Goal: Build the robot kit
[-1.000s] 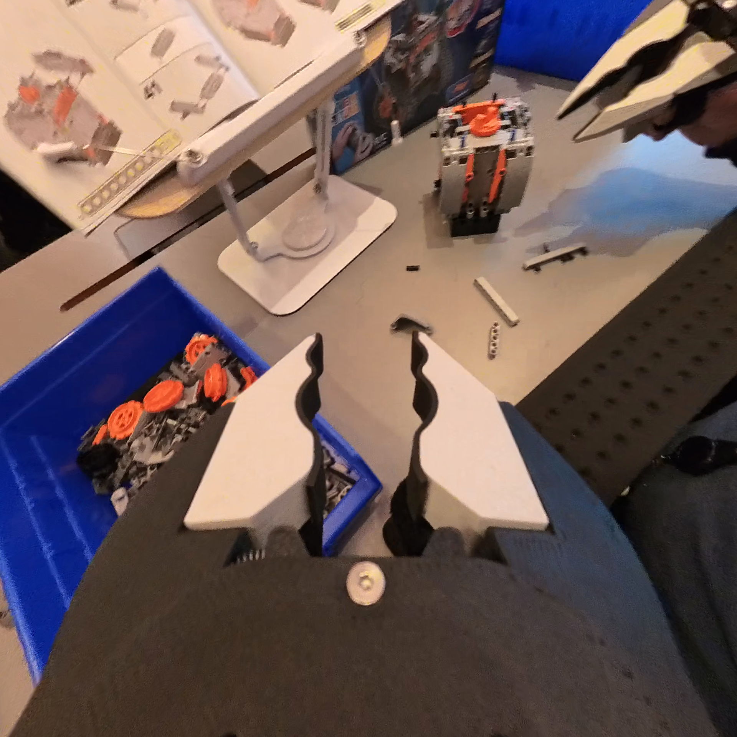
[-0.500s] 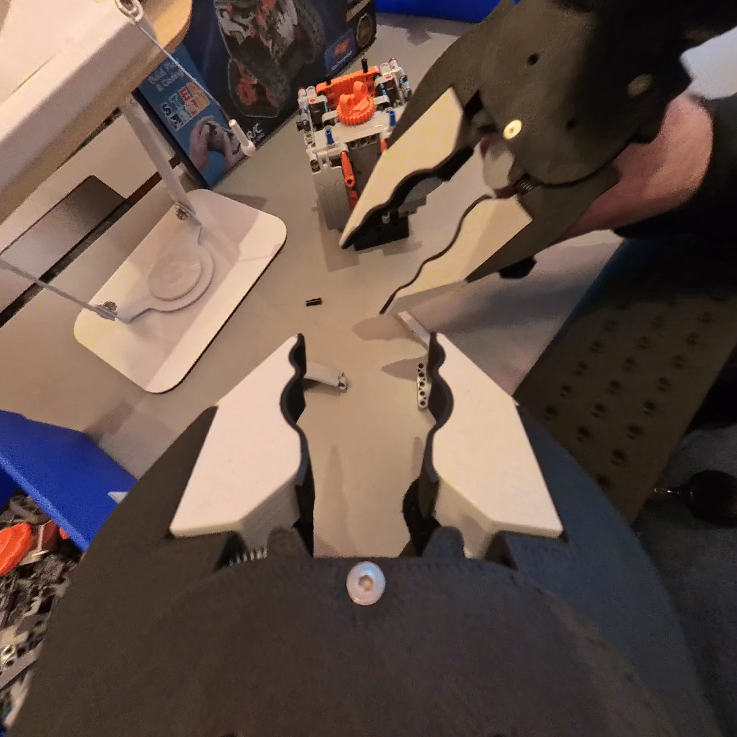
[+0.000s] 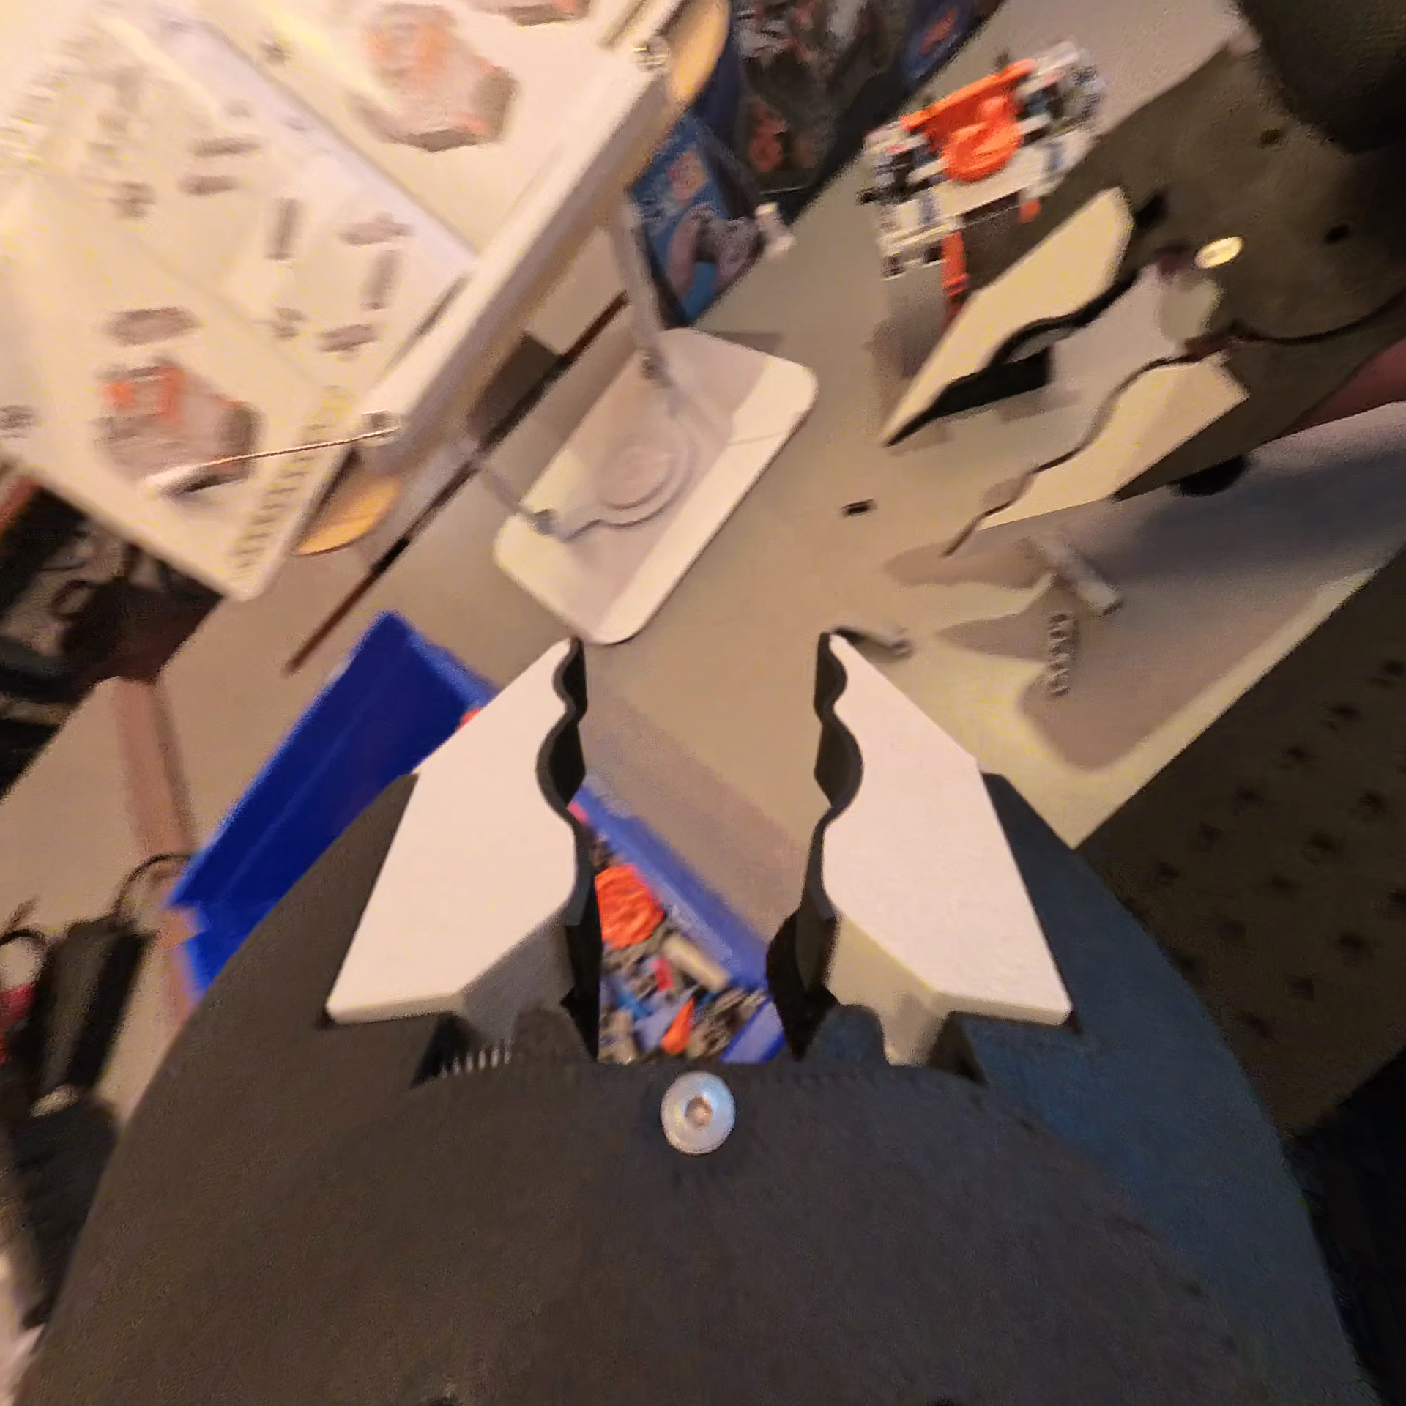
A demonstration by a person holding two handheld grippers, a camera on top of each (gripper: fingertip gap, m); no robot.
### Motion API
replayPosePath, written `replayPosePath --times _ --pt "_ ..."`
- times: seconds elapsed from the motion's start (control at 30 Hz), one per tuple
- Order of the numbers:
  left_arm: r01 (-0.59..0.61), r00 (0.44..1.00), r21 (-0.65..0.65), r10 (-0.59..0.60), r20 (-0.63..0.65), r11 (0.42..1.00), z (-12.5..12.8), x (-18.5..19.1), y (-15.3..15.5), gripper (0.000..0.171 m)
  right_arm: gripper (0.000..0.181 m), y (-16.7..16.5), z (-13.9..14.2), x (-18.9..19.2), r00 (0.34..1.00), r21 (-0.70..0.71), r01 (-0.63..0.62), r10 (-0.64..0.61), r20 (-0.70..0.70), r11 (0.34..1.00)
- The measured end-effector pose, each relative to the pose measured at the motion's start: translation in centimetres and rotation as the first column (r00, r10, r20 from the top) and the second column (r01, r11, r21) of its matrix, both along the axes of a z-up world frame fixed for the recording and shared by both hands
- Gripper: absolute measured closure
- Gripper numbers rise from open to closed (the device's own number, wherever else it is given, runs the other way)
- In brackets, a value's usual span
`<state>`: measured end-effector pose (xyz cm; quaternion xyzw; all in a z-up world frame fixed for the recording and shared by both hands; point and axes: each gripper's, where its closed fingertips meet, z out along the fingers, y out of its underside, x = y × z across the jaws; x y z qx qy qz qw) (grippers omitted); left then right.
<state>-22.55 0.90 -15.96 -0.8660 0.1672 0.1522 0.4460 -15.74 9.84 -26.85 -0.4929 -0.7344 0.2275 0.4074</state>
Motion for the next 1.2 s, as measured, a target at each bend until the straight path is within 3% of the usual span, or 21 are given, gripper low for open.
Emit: replayPosePath --times 0.07,0.17,0.27,0.3,0.4,0.43,0.53,0.6,0.67,0.8,0.87,0.97,1.2 --pt "0.003 1.0 -0.016 -0.004 -0.021 1.0 1.8 -2.4 -2.0 0.128 0.132 -0.4 -0.1 0.2 1.0 -0.031 -0.021 0.021 -0.013 0.999" --pt "-0.104 0.992 -0.077 0.098 -0.077 0.992 3.1 -7.7 -4.5 0.138 0.134 -0.7 -0.7 0.4 0.999 -0.06 -0.042 0.042 -0.004 0.997" --pt "-0.114 0.991 -0.153 0.101 -0.089 0.982 2.6 -10.5 -5.5 0.144 0.135 -1.0 -1.3 0.5 0.998 -0.12 -0.058 0.06 0.009 0.991" --pt "-0.091 0.994 -0.192 0.076 -0.084 0.977 1.8 -11.1 -5.6 0.152 0.134 -1.1 -1.5 0.5 0.998 -0.14 -0.061 0.064 0.014 0.988" --pt "-0.095 0.995 -0.3 0.087 -0.042 0.949 -1.5 -14.1 -5.2 0.15 0.134 -0.9 -1.7 0.7 0.998 -0.194 -0.066 0.069 0.009 0.979" --pt "-0.036 0.999 -0.356 0.048 0.026 0.934 -3.0 -13.9 -5.0 0.147 0.134 -0.9 -1.7 0.7 0.998 -0.21 -0.067 0.07 0.005 0.975" --pt "0.034 0.999 -0.451 -0.017 0.041 0.892 -5.4 -15.3 -3.3 0.145 0.133 -0.5 -1.6 0.8 0.998 -0.221 -0.059 0.06 -0.003 0.974" --pt "0.006 0.998 -0.481 -0.034 -0.049 0.877 -6.4 -17.0 -1.9 0.144 0.132 -0.5 -1.7 0.8 0.998 -0.231 -0.058 0.06 0.0 0.971" --pt "-0.051 0.99 -0.541 -0.027 -0.135 0.84 -7.5 -18.7 -2.0 0.13 0.131 -0.4 -1.9 0.9 0.998 -0.236 -0.052 0.056 0.008 0.97" --pt "-0.203 0.955 -0.453 0.073 -0.287 0.868 -7.6 -21.8 -1.8 0.111 0.131 -0.1 -1.6 1.0 0.999 -0.214 -0.049 0.05 -0.002 0.976" --pt "-0.191 0.952 -0.423 0.063 -0.299 0.886 -7.9 -21.7 -1.8 0.114 0.13 -0.3 -1.7 0.9 0.998 -0.215 -0.056 0.058 0.002 0.975" --pt "-0.239 0.931 -0.438 0.077 -0.356 0.867 -8.4 -22.7 -2.4 0.109 0.13 -0.5 -1.8 0.9 0.998 -0.227 -0.065 0.068 0.005 0.972" --pt "-0.188 0.932 -0.462 0.009 -0.362 0.867 -8.6 -22.5 -2.4 0.113 0.131 -0.3 -1.9 1.0 0.998 -0.236 -0.06 0.063 0.005 0.97"
